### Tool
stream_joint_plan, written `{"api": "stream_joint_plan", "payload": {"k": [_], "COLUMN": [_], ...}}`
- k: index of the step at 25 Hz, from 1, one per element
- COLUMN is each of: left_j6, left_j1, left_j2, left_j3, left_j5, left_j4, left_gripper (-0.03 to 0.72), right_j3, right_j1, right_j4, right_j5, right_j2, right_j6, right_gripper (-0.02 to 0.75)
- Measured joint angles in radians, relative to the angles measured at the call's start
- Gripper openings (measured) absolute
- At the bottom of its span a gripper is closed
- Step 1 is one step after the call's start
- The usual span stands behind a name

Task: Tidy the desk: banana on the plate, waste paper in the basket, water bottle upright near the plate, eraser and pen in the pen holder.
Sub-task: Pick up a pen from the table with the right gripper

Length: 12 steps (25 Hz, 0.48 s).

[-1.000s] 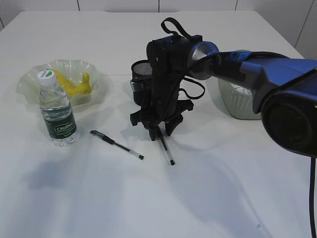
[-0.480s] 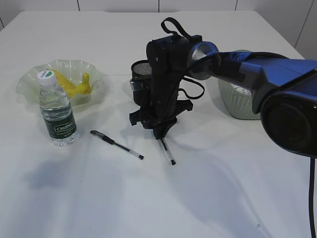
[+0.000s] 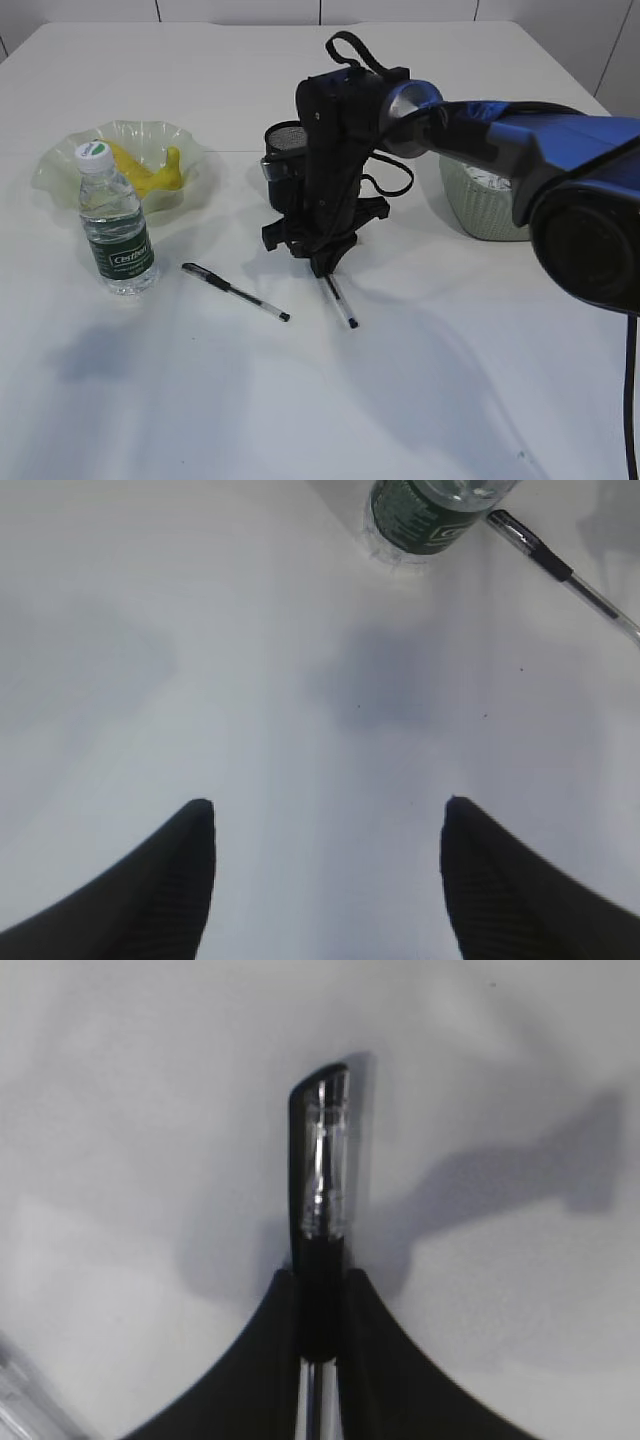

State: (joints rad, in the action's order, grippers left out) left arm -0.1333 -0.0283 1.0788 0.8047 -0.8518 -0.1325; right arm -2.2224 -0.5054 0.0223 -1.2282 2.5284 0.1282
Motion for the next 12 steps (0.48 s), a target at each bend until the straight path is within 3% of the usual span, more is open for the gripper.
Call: {"api": "stream_joint_plan", "payload": {"k": [7,12], "left_j6": [0.000,0.000], "left_j1": [0.000,0.000], "left_j2": [0.000,0.000], "left_j3": [0.000,0.000], "left_j5": [0.000,0.000], "left_j4": [0.000,0.000], "left_gripper": [0.496,0.496], "right_j3": [0.000,0.096], "right_j1": [0.000,0.000], "right_j4": [0.000,0.000], "right_j5": [0.000,0.000], "right_j2": [-0.094,-0.177], "right_j6": [-0.030,-0.045], "right_gripper": [0.047,0.047]}}
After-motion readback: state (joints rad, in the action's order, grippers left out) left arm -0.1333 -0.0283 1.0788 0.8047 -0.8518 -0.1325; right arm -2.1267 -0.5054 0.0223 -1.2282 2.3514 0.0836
